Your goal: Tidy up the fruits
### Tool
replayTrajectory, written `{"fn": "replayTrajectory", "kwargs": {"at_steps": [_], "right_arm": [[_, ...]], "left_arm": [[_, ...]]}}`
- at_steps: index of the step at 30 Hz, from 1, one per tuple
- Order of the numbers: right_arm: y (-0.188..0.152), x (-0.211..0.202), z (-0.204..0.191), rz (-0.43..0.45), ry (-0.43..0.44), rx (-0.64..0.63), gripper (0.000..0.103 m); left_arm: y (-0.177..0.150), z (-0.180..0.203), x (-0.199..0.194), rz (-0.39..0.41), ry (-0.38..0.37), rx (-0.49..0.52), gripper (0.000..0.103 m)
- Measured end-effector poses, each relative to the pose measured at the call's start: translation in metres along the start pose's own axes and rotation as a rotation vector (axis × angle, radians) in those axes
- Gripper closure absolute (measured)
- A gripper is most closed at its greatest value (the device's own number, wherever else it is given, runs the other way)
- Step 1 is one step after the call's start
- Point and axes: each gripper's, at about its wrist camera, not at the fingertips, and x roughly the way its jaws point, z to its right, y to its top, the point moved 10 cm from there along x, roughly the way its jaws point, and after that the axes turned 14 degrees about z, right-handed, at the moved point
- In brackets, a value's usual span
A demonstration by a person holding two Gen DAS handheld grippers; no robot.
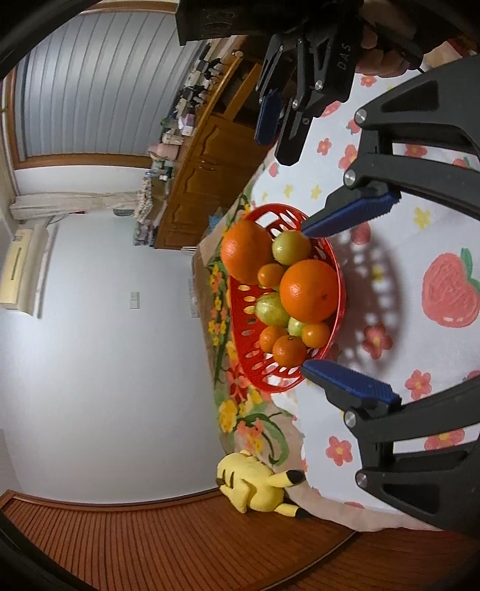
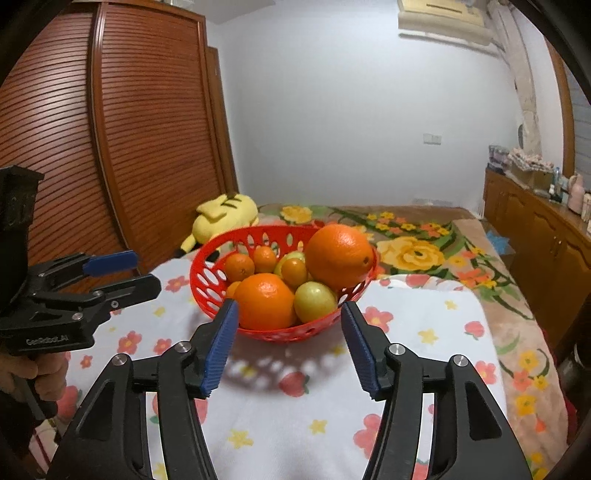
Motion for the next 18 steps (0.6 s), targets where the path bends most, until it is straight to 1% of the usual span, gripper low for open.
{"fn": "replayTrajectory", "kwargs": {"at_steps": [2,3,4,6,7,12,15,16,18], "right_arm": [[0.005,-0.007,-0.001,0.017,-0.006,-0.005,0.038],[0.007,-0.010,-0.001,0.027,-0.011,-0.009,0.036],[0.009,-0.012,-0.002,0.036,-0.016,-0.013,0.035],[0.013,-0.018,-0.004,0.053,-0.023,-0.022,0.032],[0.013,-0.019,-0.006,0.059,-0.026,-0.025,0.031],[0.017,-0.026,-0.010,0.085,-0.033,-0.030,0.023],[0.019,-0.029,-0.012,0.093,-0.040,-0.030,0.017],[0.020,-0.031,-0.013,0.101,-0.048,-0.031,0.017],[0.022,-0.035,-0.015,0.112,-0.050,-0.030,0.015]], "left_arm": [[0.004,0.000,-0.006,0.016,0.004,-0.003,0.032],[0.007,0.000,-0.009,0.027,0.006,-0.004,0.029],[0.011,-0.001,-0.013,0.045,0.010,-0.004,0.020],[0.016,-0.003,-0.021,0.081,0.026,0.000,0.007],[0.019,-0.003,-0.025,0.097,0.033,0.001,0.005],[0.024,-0.012,-0.033,0.113,0.073,-0.020,0.004],[0.023,-0.015,-0.037,0.109,0.120,0.002,0.003],[0.023,-0.015,-0.039,0.112,0.128,0.006,0.003],[0.023,-0.014,-0.045,0.124,0.119,0.001,0.003]]}}
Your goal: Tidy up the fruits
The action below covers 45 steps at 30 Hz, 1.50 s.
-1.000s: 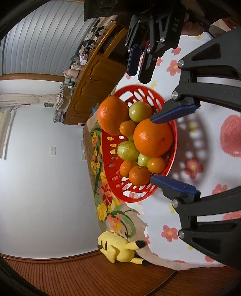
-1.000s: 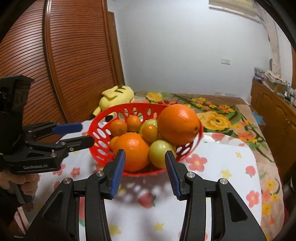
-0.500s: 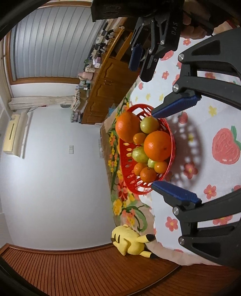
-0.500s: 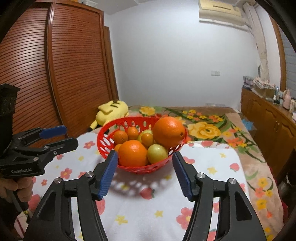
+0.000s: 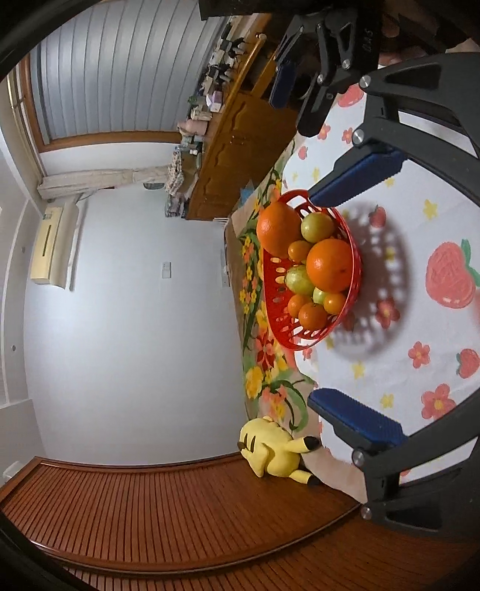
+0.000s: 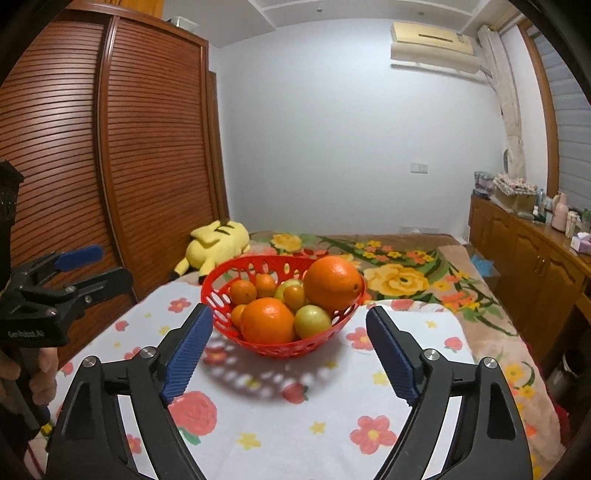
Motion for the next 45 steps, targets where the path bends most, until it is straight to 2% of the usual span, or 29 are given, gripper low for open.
{"fn": "replayTrajectory", "kwargs": {"at_steps": [11,22,45], "right_arm": [[0.005,-0.017,-0.001,0.022,-0.035,0.014,0.013],[0.003,-0.042,-0.007,0.041,-0.049,0.022,0.013],[-0.007,-0.061,-0.009,0.054,-0.080,0.026,0.013]], "left_arm": [[0.000,-0.004,-0.028,0.002,0.014,-0.020,0.003],[-0.015,-0.014,-0.056,-0.017,0.049,-0.045,0.003],[-0.029,-0.017,-0.069,-0.031,0.067,-0.038,0.003]]}}
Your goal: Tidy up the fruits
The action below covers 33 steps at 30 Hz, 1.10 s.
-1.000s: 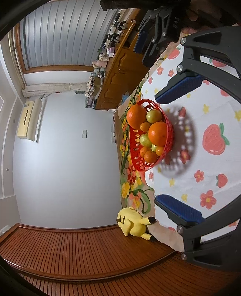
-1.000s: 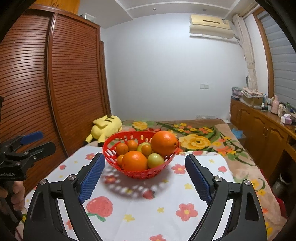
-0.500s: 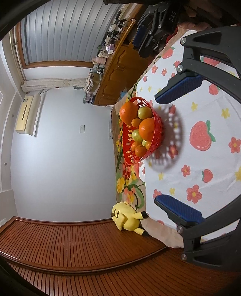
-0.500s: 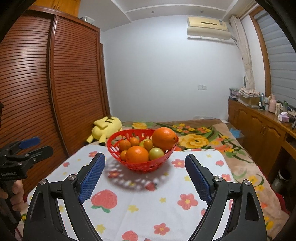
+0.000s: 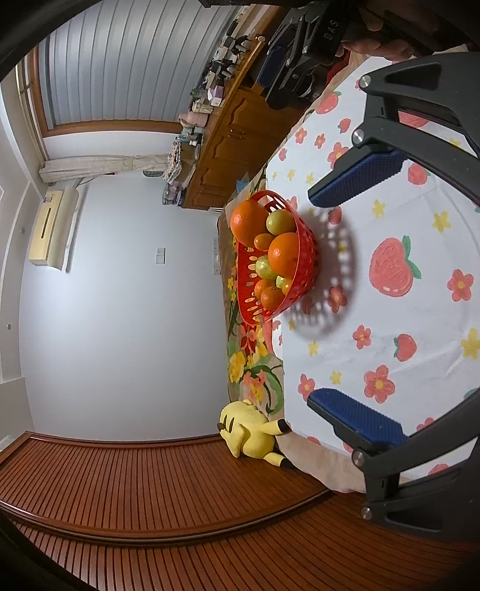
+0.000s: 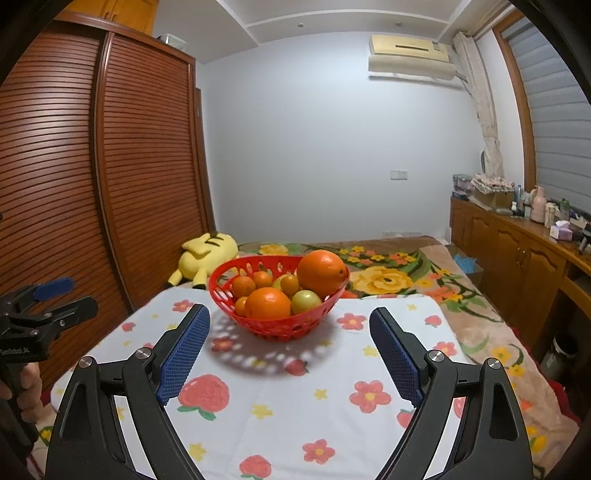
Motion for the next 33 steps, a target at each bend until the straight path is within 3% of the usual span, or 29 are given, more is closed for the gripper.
{"fn": "replayTrajectory", "kwargs": {"at_steps": [33], "right_arm": [[-0.0015,-0.0040,-0.0014,0.009,0.002,-0.014,0.013]], "left_arm": [[0.0042,-0.0002,-0.0050,0.019,0.008,-0.004,0.003]]}}
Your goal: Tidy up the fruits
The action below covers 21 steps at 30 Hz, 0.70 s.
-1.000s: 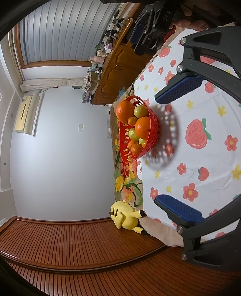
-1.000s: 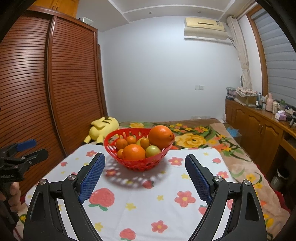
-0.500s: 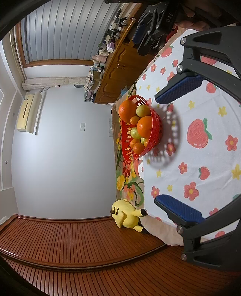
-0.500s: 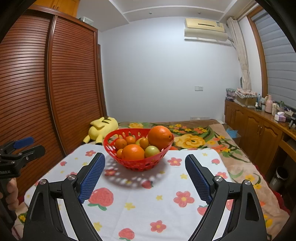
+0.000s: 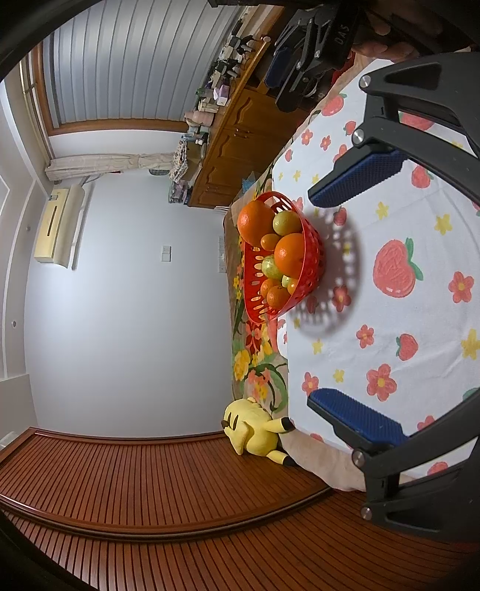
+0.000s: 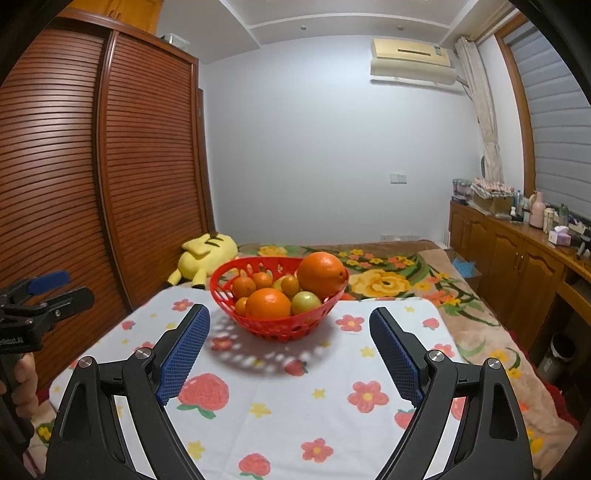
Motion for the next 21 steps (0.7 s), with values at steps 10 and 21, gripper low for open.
{"fn": "replayTrajectory", "kwargs": {"at_steps": [10,21], "right_arm": [[0.0010,-0.0001,-0.0008,0.001,0.003,0.000,0.013],[0.0011,-0.0006,-0.0014,0.002,0.004,0.000,0.013]], "left_arm": [[0.0033,0.0041,-0.0042,0.008,-0.004,0.003,0.003],[0.0034,0.0048,-0.0050,0.009,-0.007,-0.001,0.003]]}}
